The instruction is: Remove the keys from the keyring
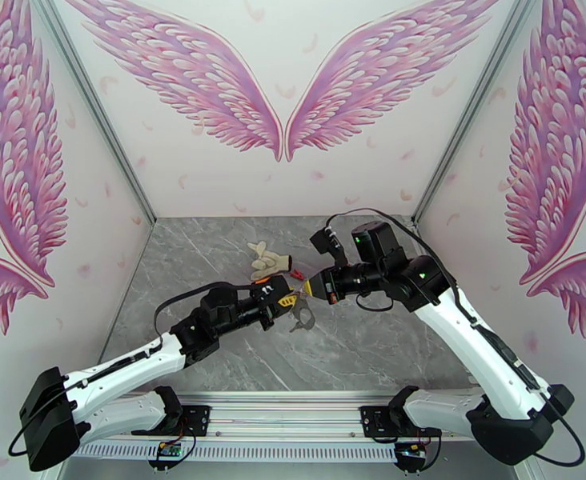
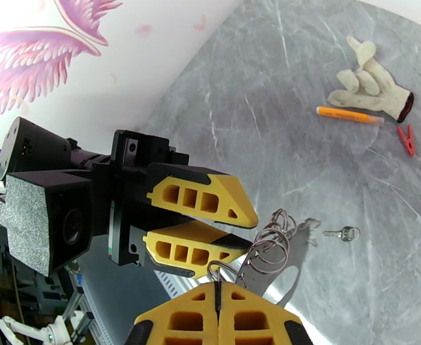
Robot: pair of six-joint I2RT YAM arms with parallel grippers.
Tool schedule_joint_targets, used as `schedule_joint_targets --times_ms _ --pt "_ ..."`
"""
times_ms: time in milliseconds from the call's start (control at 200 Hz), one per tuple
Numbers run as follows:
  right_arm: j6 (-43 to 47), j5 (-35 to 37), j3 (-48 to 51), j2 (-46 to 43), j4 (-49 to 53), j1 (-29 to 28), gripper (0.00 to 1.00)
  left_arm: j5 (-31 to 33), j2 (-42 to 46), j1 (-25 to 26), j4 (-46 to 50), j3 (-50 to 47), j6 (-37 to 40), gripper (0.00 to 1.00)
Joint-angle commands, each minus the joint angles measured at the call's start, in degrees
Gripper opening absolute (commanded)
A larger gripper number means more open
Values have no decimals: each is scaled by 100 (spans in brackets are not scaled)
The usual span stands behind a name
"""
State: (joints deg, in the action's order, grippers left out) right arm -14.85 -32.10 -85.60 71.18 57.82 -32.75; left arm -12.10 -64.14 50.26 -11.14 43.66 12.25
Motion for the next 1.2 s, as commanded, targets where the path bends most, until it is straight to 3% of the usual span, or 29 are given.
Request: schedule_joint_targets --times_ms 0,220,455,690,1195 --pt "-51 132 -200 101 194 -12 0 -138 169 -7 831 488 -363 26" --pt "-184 128 -154 128 68 -12 0 -292 235 36 1887 1086 -456 34" --pt "-137 -24 -132 139 5 -12 0 -134 -112 36 2654 1709 -38 34" --pt "-130 -43 -94 134 -47 -20 0 -506 -372 45 2894 2047 67 34" --pt "-133 -148 -17 184 -123 -60 0 -501 -827 48 3399 2657 319 27"
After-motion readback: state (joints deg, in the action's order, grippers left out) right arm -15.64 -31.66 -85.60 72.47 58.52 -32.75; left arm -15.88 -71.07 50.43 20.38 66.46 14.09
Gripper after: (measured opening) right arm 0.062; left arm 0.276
